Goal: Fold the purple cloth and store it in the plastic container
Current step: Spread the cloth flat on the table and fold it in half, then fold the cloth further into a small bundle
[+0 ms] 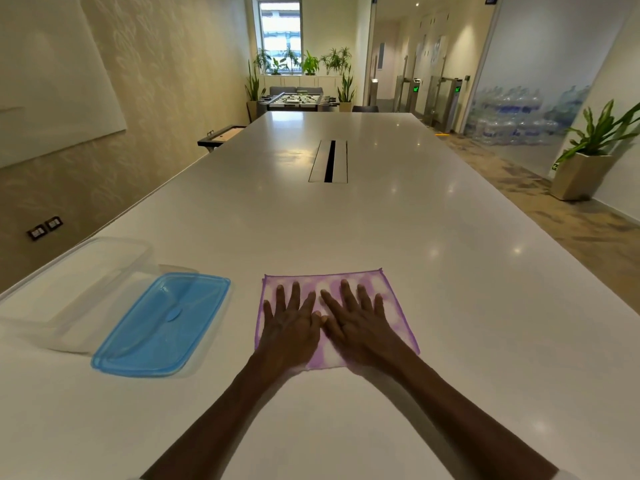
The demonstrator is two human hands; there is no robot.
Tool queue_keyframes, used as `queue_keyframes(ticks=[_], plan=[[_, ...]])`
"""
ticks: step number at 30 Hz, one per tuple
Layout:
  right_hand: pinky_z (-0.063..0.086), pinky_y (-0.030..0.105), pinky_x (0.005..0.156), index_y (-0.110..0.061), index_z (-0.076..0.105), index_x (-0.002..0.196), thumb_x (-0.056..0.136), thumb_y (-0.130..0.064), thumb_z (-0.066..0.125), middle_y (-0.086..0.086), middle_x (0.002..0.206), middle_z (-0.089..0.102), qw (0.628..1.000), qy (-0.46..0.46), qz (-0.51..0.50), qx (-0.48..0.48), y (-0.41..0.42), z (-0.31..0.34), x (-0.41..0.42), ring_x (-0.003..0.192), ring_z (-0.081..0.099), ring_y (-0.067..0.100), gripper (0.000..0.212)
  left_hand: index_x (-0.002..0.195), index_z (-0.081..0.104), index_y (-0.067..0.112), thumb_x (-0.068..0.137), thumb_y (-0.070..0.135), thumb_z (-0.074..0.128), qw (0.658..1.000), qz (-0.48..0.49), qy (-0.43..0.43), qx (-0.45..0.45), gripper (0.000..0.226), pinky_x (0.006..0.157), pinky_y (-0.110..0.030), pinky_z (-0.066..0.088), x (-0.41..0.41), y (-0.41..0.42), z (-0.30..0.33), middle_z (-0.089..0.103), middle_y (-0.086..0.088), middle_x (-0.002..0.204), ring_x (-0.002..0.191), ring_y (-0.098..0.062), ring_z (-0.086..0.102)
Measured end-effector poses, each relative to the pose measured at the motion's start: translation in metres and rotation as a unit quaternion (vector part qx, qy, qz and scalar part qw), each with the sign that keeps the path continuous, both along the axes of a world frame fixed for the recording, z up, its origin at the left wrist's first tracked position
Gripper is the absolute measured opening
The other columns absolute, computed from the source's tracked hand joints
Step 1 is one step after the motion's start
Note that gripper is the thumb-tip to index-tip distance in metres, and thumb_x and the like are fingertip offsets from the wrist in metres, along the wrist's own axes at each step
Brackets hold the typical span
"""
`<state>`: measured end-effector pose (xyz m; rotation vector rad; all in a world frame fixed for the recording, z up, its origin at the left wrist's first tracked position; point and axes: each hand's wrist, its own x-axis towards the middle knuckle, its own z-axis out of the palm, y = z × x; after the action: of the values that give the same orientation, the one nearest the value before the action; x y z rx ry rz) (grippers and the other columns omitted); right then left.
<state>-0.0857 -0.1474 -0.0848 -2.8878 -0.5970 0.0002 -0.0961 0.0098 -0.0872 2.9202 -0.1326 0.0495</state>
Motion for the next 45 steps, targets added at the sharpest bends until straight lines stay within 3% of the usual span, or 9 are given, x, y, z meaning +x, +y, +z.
queue_keyframes(ticks=[4, 12, 20, 24, 26, 30, 34, 38, 45], plan=[[-0.006, 0.056, 0.117, -0.037, 0.003, 0.153, 0.081, -0.06, -0.013, 0.006, 0.163, -0.006, 0.999, -0.024, -0.017, -0.017, -0.001, -0.009, -0.008, 0.149, -0.008, 0.033, 0.077, 0.153, 0.012, 0.025, 0.079, 0.048, -0.012, 0.999, 0.007, -0.029, 0.041, 0.081, 0.118, -0.055, 0.005, -0.005, 0.0, -0.012, 0.006, -0.01, 0.163, 0.149, -0.036, 0.001], [-0.006, 0.058, 0.116, -0.033, 0.002, 0.154, 0.09, -0.06, 0.0, 0.012, 0.162, -0.006, 0.999, -0.017, -0.024, -0.019, -0.012, 0.003, -0.01, 0.148, -0.009, 0.036, 0.07, 0.153, 0.008, 0.025, 0.092, 0.049, 0.004, 1.0, 0.0, -0.009, 0.007, 0.065, 0.118, -0.057, -0.001, -0.008, -0.004, -0.001, -0.002, -0.01, 0.163, 0.149, -0.036, -0.008], [0.001, 0.053, 0.12, -0.037, 0.006, 0.153, 0.081, -0.066, -0.014, 0.003, 0.163, -0.004, 0.998, -0.018, -0.066, -0.003, -0.039, -0.006, -0.02, 0.15, -0.004, 0.026, 0.08, 0.152, -0.003, 0.034, 0.078, 0.073, -0.016, 0.999, -0.005, -0.045, 0.024, 0.085, 0.119, -0.054, -0.006, -0.029, -0.008, -0.018, -0.013, 0.0, 0.162, 0.148, -0.029, -0.015], [0.011, 0.053, 0.119, -0.034, 0.012, 0.153, 0.085, -0.065, -0.015, 0.004, 0.164, 0.0, 0.998, -0.006, -0.061, -0.003, -0.043, -0.008, -0.019, 0.15, -0.003, 0.027, 0.079, 0.152, -0.003, 0.034, 0.081, 0.077, -0.004, 0.999, -0.004, -0.037, 0.008, 0.083, 0.117, -0.053, -0.009, -0.029, -0.009, -0.017, -0.015, 0.0, 0.161, 0.147, -0.028, -0.019], [0.019, 0.05, 0.118, -0.03, 0.023, 0.151, 0.091, -0.06, -0.001, 0.008, 0.162, 0.013, 0.996, 0.004, -0.089, 0.026, -0.045, -0.006, -0.021, 0.149, 0.011, 0.028, 0.071, 0.152, -0.003, 0.035, 0.083, 0.077, 0.002, 0.999, -0.003, -0.033, 0.003, 0.081, 0.117, -0.053, -0.01, -0.029, -0.009, -0.017, -0.017, 0.001, 0.161, 0.147, -0.028, -0.02], [0.045, 0.04, 0.087, -0.017, 0.048, 0.12, 0.09, -0.04, 0.021, 0.011, 0.119, 0.055, 0.986, -0.035, -0.16, 0.026, -0.052, 0.003, -0.029, 0.107, 0.052, 0.033, 0.047, 0.152, -0.001, 0.034, 0.082, 0.079, 0.003, 1.0, -0.005, -0.027, -0.002, 0.084, 0.116, -0.054, -0.011, -0.029, -0.009, -0.015, -0.017, -0.001, 0.161, 0.147, -0.029, -0.021], [0.041, 0.036, 0.074, -0.013, 0.05, 0.111, 0.089, -0.037, 0.049, 0.009, 0.102, 0.054, 0.973, -0.027, -0.222, 0.05, -0.064, 0.018, -0.046, 0.097, 0.053, 0.032, 0.032, 0.153, -0.001, 0.031, 0.082, 0.079, 0.006, 1.0, -0.006, -0.01, -0.008, 0.085, 0.114, -0.056, -0.013, -0.028, -0.011, -0.011, -0.017, -0.004, 0.161, 0.146, -0.031, -0.022], [0.035, 0.031, 0.061, -0.014, 0.044, 0.088, 0.087, -0.044, 0.055, -0.002, 0.075, 0.047, 0.965, 0.015, -0.253, 0.062, -0.075, 0.024, -0.052, 0.077, 0.054, 0.027, 0.032, 0.153, -0.002, 0.029, 0.082, 0.079, 0.008, 1.0, -0.009, -0.002, -0.011, 0.087, 0.114, -0.057, -0.014, -0.027, -0.014, -0.011, -0.02, -0.006, 0.16, 0.145, -0.032, -0.024], [0.035, 0.029, 0.053, -0.009, 0.056, 0.071, 0.079, -0.041, 0.069, 0.0, 0.063, 0.057, 0.929, 0.092, -0.302, 0.192, -0.089, 0.028, -0.05, 0.061, 0.052, 0.018, 0.035, 0.153, -0.002, 0.029, 0.081, 0.08, 0.006, 1.0, -0.019, 0.006, -0.012, 0.088, 0.115, -0.059, -0.013, -0.027, -0.014, -0.01, -0.02, -0.006, 0.16, 0.145, -0.033, -0.024]])
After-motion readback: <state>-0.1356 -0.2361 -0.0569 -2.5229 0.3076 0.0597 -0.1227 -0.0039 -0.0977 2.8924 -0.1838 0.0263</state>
